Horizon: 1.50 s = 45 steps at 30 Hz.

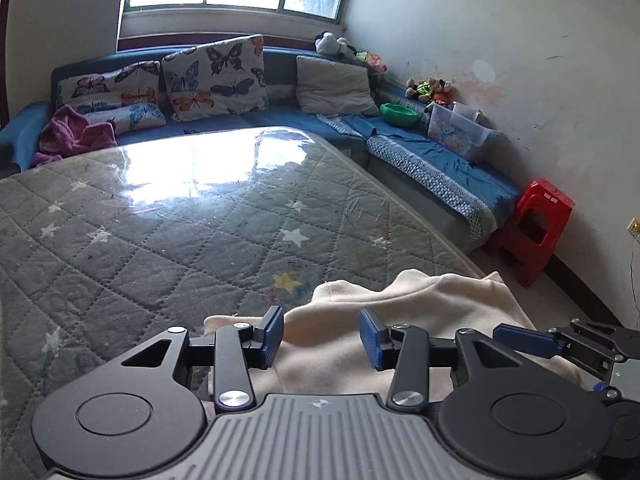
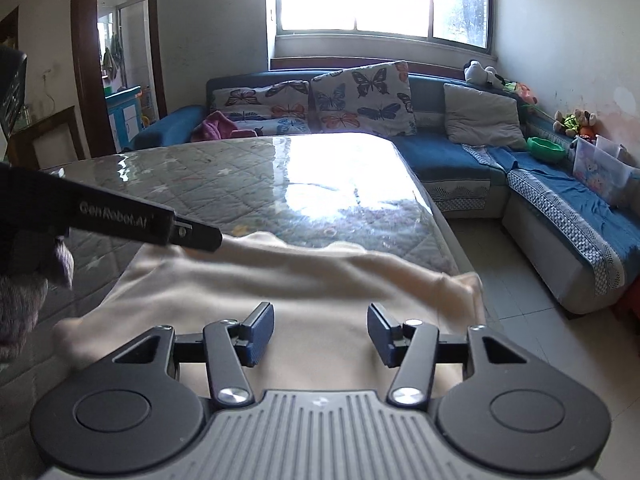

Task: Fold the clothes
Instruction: 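Lower the folded sweatshirt onto the table with both tools, then open both tools and release the folded sweatshirt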

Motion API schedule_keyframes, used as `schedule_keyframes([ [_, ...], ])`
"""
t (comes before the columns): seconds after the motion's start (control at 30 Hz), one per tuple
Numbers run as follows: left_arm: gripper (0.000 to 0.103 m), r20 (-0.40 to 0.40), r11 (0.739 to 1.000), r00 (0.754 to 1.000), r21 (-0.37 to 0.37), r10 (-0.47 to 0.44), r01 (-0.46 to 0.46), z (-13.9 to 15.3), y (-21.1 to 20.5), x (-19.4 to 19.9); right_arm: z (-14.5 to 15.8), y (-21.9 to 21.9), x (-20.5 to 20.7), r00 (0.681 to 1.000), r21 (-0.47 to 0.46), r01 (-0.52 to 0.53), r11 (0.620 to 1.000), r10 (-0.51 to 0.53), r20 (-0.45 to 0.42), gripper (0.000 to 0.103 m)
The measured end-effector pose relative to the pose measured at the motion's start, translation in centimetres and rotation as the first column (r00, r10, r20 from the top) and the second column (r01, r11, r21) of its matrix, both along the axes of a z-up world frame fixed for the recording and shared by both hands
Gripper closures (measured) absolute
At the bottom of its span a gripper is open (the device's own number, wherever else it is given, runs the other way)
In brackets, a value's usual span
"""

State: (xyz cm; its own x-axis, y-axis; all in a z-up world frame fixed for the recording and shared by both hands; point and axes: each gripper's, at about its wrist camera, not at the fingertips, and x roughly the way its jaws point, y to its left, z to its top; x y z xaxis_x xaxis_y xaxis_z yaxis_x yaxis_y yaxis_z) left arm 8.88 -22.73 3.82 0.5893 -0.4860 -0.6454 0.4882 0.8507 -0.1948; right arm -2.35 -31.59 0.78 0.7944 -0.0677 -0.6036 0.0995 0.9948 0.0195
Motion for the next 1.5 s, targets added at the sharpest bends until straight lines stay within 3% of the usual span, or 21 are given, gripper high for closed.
schedule_keyframes([
  [0.33,0.058,0.067,1.0,0.997,0.001,-0.023,0.023,0.7,1.7,-5.1,0.1,0.6,-5.2,0.999,-0.02,0.041,0.999,-0.04,0.027,0.048],
  [0.5,0.056,0.056,0.999,0.998,0.026,-0.022,0.02,-0.3,2.4,-6.7,-0.6,0.8,-6.5,0.999,-0.036,0.05,0.998,-0.049,0.022,0.044],
  [0.63,0.056,0.051,1.0,0.999,0.027,0.001,-0.002,-0.6,2.8,-7.0,0.1,0.7,-7.1,0.993,-0.025,0.091,0.996,-0.088,0.077,0.044],
  [0.9,0.056,0.073,0.998,0.997,0.06,0.001,-0.006,-1.2,3.0,-7.8,-0.8,0.3,-6.4,0.992,-0.013,0.118,0.993,-0.118,0.044,0.055],
  [0.97,0.056,0.067,0.999,0.998,0.05,0.009,-0.012,-1.1,3.2,-7.8,-0.2,0.5,-6.6,0.992,-0.01,0.109,0.994,-0.108,0.067,0.063],
  [1.5,0.052,0.061,0.998,0.998,0.063,0.019,-0.022,-1.3,3.5,-8.3,-1.2,1.7,-6.3,0.997,0.018,0.06,0.998,-0.06,0.037,0.065],
])
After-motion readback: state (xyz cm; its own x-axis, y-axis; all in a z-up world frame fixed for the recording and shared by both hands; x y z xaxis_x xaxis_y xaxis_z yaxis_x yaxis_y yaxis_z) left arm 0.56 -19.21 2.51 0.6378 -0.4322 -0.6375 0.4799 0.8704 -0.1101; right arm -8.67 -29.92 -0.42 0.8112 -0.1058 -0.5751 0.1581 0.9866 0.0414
